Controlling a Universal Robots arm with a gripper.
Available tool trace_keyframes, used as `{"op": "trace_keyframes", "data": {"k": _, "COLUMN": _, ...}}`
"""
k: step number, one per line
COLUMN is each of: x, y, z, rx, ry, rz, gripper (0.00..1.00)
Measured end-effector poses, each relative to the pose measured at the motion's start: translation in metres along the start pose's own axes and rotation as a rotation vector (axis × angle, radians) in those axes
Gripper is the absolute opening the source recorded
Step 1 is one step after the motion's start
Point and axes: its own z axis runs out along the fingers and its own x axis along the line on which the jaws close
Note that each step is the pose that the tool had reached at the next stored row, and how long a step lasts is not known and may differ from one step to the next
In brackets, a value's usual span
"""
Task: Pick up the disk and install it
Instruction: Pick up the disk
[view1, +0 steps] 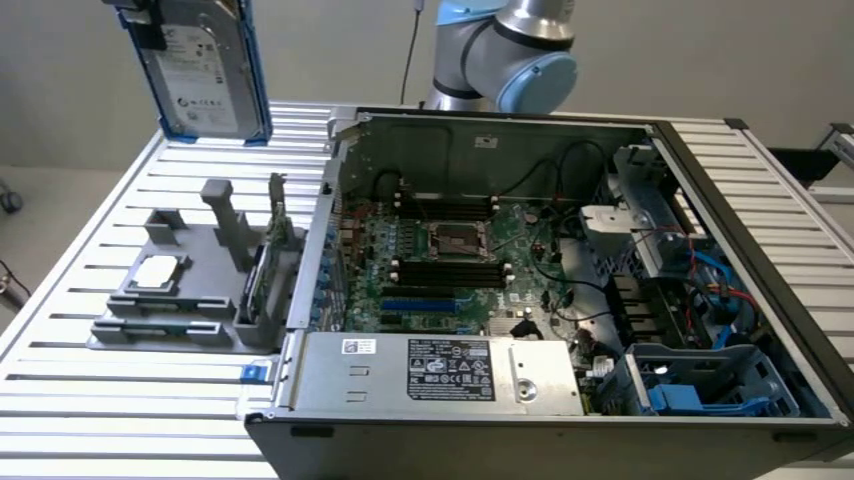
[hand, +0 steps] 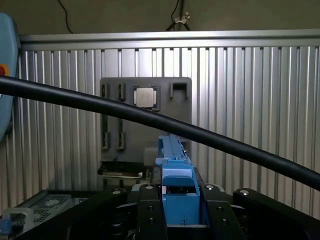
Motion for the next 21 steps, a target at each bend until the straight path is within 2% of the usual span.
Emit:
{"op": "trace_keyframes", "data": {"k": 10, "x": 0.014, "y": -0.0453, "z": -0.0113, "rx": -0.0119, "ry": 0.0002, "rz": -0.001, "gripper": 0.32}}
{"op": "trace_keyframes", "data": {"k": 21, "x": 0.029, "y": -0.0948, "z": -0.0191, "rx": -0.0302, "ry": 0.0005, "rz": -0.001, "gripper": 0.32}}
